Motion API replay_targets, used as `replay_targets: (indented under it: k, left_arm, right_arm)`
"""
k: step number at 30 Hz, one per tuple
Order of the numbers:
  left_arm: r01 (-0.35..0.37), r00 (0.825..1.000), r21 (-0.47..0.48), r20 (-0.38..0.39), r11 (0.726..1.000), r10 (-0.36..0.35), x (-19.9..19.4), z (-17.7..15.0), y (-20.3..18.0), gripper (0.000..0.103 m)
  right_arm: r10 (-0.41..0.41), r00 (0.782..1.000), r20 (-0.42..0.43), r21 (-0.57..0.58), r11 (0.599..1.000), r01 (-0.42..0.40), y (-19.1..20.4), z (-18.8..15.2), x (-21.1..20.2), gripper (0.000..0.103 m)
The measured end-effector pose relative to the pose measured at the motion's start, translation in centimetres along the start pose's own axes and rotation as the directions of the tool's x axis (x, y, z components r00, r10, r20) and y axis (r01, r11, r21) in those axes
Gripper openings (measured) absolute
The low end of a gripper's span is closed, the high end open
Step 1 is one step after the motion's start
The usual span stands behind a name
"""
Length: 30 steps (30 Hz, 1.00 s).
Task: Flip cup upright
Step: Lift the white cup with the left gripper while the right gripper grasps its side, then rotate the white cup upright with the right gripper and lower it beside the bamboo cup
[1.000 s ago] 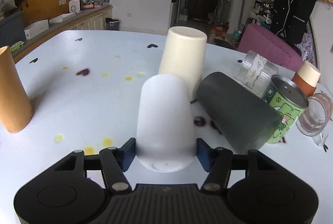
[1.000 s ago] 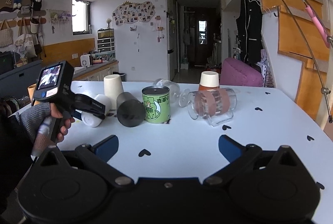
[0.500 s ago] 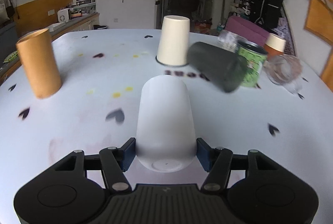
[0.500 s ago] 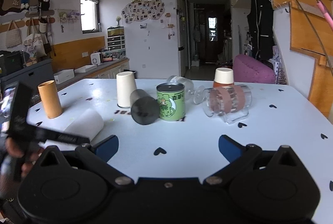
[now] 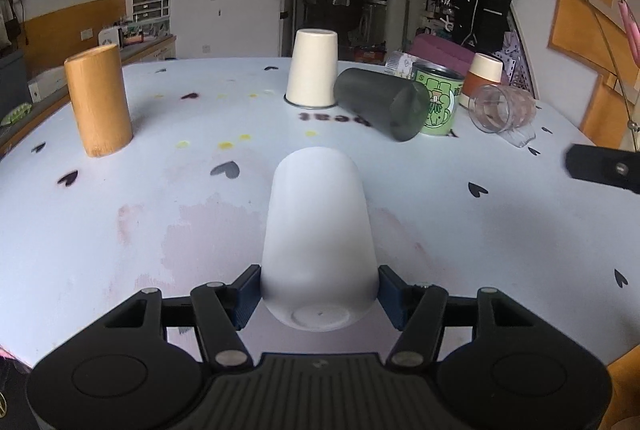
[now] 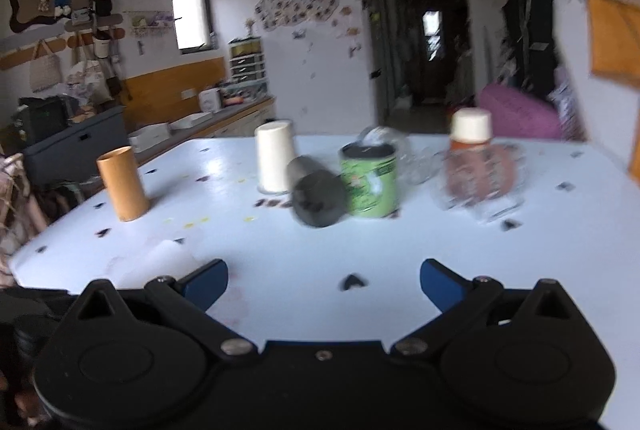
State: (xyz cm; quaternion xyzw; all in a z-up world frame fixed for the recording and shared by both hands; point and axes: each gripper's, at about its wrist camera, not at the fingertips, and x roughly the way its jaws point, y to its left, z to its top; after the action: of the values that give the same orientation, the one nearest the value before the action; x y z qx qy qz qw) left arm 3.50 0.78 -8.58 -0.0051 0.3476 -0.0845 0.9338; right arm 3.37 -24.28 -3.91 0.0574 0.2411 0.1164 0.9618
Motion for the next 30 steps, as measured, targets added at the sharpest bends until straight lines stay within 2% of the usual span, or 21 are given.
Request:
replay_targets:
  k: [3,6,8,11,13,16,19,21,22,23,25,26,30]
  left_arm:
    - [0.017,1.000,-0.018,0.001,1.000,-0.017,-0.1,-0.2,0.3,0.074]
    - [0.035,0.999,-0.024,0.021,0.999,-0.034,-1.0,-0.5,0.8,0.078]
    - [0.038,0.998,-0.026,0.041,0.999,-0.037,-1.6,-0.7,1.1,0.079]
    - [0.045,0.998,-0.031,0.055,0.999,-0.043,-2.1,-0.7,1.6,0.080]
    - [0.054,0.997,-0.035,0.061,0.998,-0.052,-2.3,-0.8,1.7,0.079]
    - [0.069,0.996,-0.034,0.062,0.997,-0.067,-2.3,-0.9,1.9,0.079]
    - [0.083,0.995,-0.027,0.064,0.996,-0.081,-2.3,-1.0,1.9,0.079]
    - [0.090,0.994,-0.027,0.066,0.996,-0.088,-2.3,-1.1,2.0,0.079]
    - [0.091,0.994,-0.029,0.067,0.995,-0.089,-2.3,-1.1,2.1,0.079]
    - [0.091,0.994,-0.030,0.068,0.995,-0.089,-2.3,-1.1,2.2,0.079]
    - [0.092,0.993,-0.034,0.072,0.995,-0.090,-2.4,-1.1,2.3,0.079]
    - [0.093,0.993,-0.035,0.074,0.995,-0.091,-2.4,-1.1,2.4,0.079]
    - [0.101,0.992,-0.037,0.075,0.994,-0.098,-2.4,-1.1,2.5,0.079]
  right_arm:
    - [0.094,0.994,-0.064,0.065,0.994,-0.090,0.4,0.7,2.2,0.103]
    - [0.205,0.968,-0.144,0.163,0.970,-0.181,1.0,1.5,5.0,0.103]
    - [0.283,0.938,-0.199,0.239,0.943,-0.233,1.7,2.0,7.1,0.103]
    - [0.382,0.881,-0.281,0.339,0.898,-0.281,3.2,2.5,10.4,0.103]
    - [0.431,0.838,-0.335,0.413,0.866,-0.281,4.0,2.6,12.6,0.103]
    - [0.478,0.784,-0.397,0.533,0.815,-0.227,4.9,2.4,15.4,0.101]
    - [0.484,0.754,-0.444,0.554,0.810,-0.194,6.0,2.2,17.1,0.091]
    - [0.499,0.728,-0.470,0.563,0.805,-0.188,6.6,2.0,17.9,0.077]
    - [0.499,0.723,-0.477,0.567,0.804,-0.181,6.7,1.9,18.3,0.074]
    - [0.496,0.723,-0.481,0.565,0.806,-0.178,6.8,1.8,18.4,0.066]
    - [0.492,0.732,-0.472,0.545,0.815,-0.197,7.2,1.7,18.1,0.064]
    - [0.481,0.746,-0.461,0.518,0.828,-0.214,7.4,1.9,17.7,0.064]
    - [0.407,0.843,-0.353,0.281,0.905,-0.319,9.0,3.3,14.2,0.064]
